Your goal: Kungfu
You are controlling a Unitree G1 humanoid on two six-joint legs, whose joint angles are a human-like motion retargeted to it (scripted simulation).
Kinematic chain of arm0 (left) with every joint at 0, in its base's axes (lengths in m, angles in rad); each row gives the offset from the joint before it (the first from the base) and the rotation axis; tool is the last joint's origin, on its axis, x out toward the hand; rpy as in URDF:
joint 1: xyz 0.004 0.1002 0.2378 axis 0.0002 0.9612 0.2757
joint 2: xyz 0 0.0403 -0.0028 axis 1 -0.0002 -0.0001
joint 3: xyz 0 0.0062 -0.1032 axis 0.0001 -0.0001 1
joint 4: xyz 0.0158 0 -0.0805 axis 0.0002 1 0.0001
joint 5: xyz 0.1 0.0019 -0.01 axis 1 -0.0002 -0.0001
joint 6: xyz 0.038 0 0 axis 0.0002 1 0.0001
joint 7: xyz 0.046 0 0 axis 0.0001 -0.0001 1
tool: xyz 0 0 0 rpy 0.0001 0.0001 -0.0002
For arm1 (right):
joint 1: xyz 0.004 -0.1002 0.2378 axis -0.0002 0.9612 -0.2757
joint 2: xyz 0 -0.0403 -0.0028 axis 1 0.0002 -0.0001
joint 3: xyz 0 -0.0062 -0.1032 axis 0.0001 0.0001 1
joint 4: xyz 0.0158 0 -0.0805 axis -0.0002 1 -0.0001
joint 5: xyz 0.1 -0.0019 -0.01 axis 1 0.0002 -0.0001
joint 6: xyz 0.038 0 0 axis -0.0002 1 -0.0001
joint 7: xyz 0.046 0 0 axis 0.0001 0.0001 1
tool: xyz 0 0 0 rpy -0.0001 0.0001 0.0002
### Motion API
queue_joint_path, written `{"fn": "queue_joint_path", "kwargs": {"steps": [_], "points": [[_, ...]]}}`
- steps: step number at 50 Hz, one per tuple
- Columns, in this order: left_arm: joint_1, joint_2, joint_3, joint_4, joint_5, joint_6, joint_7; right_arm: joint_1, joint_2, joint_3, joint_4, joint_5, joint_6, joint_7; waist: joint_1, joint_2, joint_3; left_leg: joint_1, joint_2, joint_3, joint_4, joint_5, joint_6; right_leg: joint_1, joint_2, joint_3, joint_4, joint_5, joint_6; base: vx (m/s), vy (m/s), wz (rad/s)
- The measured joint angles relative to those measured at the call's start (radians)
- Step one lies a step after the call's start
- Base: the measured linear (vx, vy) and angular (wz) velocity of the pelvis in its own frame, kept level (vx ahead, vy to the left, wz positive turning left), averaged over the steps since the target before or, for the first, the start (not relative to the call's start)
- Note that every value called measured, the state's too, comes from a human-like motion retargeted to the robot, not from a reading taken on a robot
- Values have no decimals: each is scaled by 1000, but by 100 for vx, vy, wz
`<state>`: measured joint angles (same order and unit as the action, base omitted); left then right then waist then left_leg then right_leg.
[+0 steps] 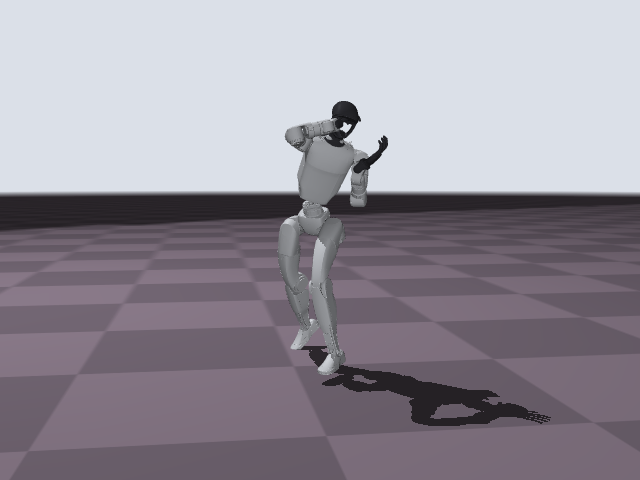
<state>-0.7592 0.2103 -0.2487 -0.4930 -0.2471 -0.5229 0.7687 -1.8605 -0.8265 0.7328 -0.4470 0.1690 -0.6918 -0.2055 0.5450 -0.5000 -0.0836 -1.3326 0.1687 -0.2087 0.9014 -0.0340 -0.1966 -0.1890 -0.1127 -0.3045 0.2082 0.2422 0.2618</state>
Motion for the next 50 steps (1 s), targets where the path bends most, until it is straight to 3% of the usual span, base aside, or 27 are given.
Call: {"fn": "queue_joint_path", "kwargs": {"steps": [2, 5, 9, 12, 16, 25, 28, 30, 33, 35, 37, 40, 43, 45, 48, 50], "points": [[-44, 65, 65, -46, 110, -49, 63, -62, 42, -31, -13, -140, 42, -19, -7, 8, -52, -87, 46, -15, 39, -1, 1, -16, -5, -170, 8, -185, 0, -34, -35, -68], [-23, 119, 75, -54, 130, -91, 47, -30, 74, -90, -5, -320, 83, -96, -16, 13, -114, -148, 98, -25, 82, 0, -9, -73, 57, -73, 106, -382, 0, -3, -24, -16], [35, 125, 78, -21, 87, -72, 6, 67, 110, -101, 19, -366, 69, -187, -67, 32, -162, -135, 108, -7, 79, 18, -20, -35, 27, -123, 69, -444, 0, -17, -1, 9], [94, 100, 74, -12, 84, -76, 11, 104, 129, -83, 29, -371, 77, -188, -89, 54, -180, -78, 130, 24, 33, 42, -32, -37, 4, -113, 64, -403, 0, -10, 2, -35], [134, 89, 39, 0, 76, -81, 44, 156, 139, -77, 42, -353, 86, -152, -101, 91, -185, 4, 174, 75, -39, 85, -54, -50, -33, -92, 35, -266, 0, -14, 2, -69], [211, 94, 95, 66, -124, -51, 49, 258, 167, -123, 151, -430, 184, -156, -195, 246, -150, 205, 229, 168, -236, 129, -63, -152, -93, 38, 47, 47, 0, -36, 7, -78], [279, 92, 221, 164, -141, -44, 46, 283, 219, -113, 239, -486, 202, -281, -271, 291, -127, 306, 193, 287, -278, 104, -31, -260, -190, 227, 165, -21, 0, -54, 34, -79], [319, 122, 328, 246, -130, -30, 35, 303, 234, -123, 290, -482, 199, -299, -298, 343, -134, 318, 256, 317, -304, 114, -42, -352, -172, 209, 177, -56, 0, -63, 4, -169], [400, 178, 467, 356, -87, 15, -49, 377, 218, -143, 345, -433, 201, -244, -356, 417, -155, 330, 335, 373, -309, 122, -63, -435, -156, 186, 158, -50, 0, -53, -2, -162], [449, 223, 531, 408, -64, 51, -139, 446, 177, -156, 379, -391, 209, -200, -414, 485, -181, 316, 368, 381, -346, 165, -65, -490, -123, 182, 201, -111, 0, -58, -20, -77], [490, 257, 562, 454, -28, 79, -258, 545, 107, -155, 432, -354, 228, -162, -473, 512, -212, 362, 350, 433, -383, 178, -65, -513, -148, 208, 216, -201, 0, -30, -10, -6], [533, 324, 557, 497, 35, 112, -411, 721, -6, -192, 545, -320, 255, -79, -534, 493, -269, 499, 300, 567, -503, 234, -65, -587, -253, 181, 319, -372, -33, -20, -35, -6], [561, 394, 538, 494, 108, 122, -562, 903, -97, -246, 683, -322, 264, -22, -661, 470, -338, 610, 214, 716, -731, 497, -65, -643, -282, 246, 375, -478, -2, -26, -64, 68], [562, 428, 515, 494, 169, 125, -667, 1031, -145, -285, 783, -318, 281, 8, -718, 452, -340, 636, 237, 793, -644, 558, -65, -635, -272, 277, 419, -541, -16, -33, -84, 3], [492, 442, 409, 506, 297, 129, -800, 1227, -214, -435, 961, -398, 290, 103, -735, 456, -350, 739, 272, 765, -711, 524, -65, -567, -144, 211, 350, -543, -97, -16, -97, -85], [377, 410, 272, 549, 373, 116, -850, 1377, -262, -615, 1094, -548, 276, 171, -720, 428, -357, 699, 234, 595, -549, 347, -65, -525, -101, 200, 250, -495, -127, -18, -76, -88]]}}
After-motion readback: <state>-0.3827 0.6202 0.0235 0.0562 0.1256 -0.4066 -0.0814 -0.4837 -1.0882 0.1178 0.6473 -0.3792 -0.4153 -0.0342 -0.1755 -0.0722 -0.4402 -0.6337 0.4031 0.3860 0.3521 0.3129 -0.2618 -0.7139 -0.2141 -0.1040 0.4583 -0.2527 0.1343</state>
